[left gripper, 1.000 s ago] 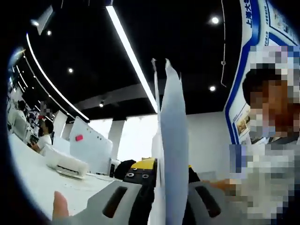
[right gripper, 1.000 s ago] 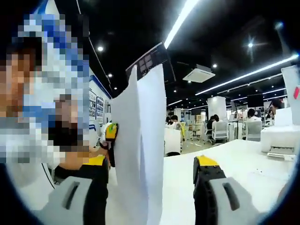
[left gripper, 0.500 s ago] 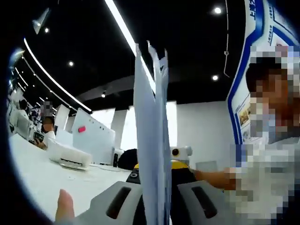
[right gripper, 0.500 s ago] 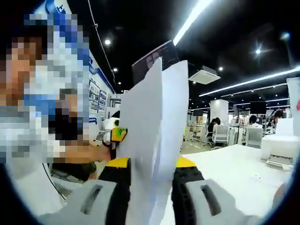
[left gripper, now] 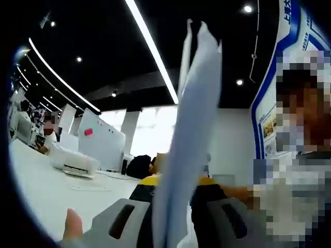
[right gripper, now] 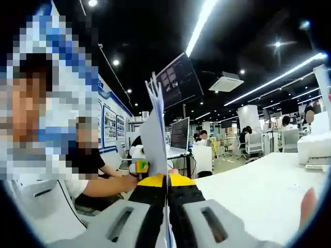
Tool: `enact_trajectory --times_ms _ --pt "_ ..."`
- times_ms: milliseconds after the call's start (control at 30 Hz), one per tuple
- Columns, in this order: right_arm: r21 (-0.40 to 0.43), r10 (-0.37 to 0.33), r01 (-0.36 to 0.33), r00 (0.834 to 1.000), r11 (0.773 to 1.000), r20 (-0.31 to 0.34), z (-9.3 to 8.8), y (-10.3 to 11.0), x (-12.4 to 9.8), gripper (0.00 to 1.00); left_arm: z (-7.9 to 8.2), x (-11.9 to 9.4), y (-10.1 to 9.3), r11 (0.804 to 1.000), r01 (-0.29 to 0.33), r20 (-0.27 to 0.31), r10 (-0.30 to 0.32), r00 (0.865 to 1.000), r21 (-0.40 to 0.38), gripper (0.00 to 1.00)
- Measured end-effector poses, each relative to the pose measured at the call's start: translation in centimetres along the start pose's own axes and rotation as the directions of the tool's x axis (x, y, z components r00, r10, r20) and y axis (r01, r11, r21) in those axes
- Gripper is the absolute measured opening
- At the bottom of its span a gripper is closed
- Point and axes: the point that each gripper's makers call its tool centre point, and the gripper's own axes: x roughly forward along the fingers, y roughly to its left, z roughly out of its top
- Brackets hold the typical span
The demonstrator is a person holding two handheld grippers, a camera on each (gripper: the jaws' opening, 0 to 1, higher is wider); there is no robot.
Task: Organize the stack of printing papers by aligning and flattening the scattered papers on the table
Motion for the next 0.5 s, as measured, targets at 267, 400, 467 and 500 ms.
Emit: enact_trajectory --times_ms 267,400,467,500 --pt "-0.044 -0.003 0.002 1.000 0.999 -0.021 -1.9 -0.1 0.3 0.29 -1.9 1.3 -1.0 0.998 0.050 -0.052 -0.052 0.997 -0.036 0.06" --pt "-0.080 0.016 -0.019 0.999 0.997 -0.037 -2.2 0.3 1.0 0.26 -1.8 2.0 -1.9 0.995 0.088 -0.067 -0.090 0.994 -0.036 0.06" --pt "-0.071 0.004 -0.006 0.999 0.997 -0.036 -1.8 -0.1 1.1 0.26 -1.6 2.4 -2.6 0.992 0.122 -0.080 -0.125 0.989 -0.037 0.06" --pt "-0.059 0.001 -0.002 1.000 0.998 -0.021 -1.5 -0.3 0.9 0.20 -1.4 2.4 -2.6 0.992 0.124 -0.081 -0.126 0.989 -0.029 0.06"
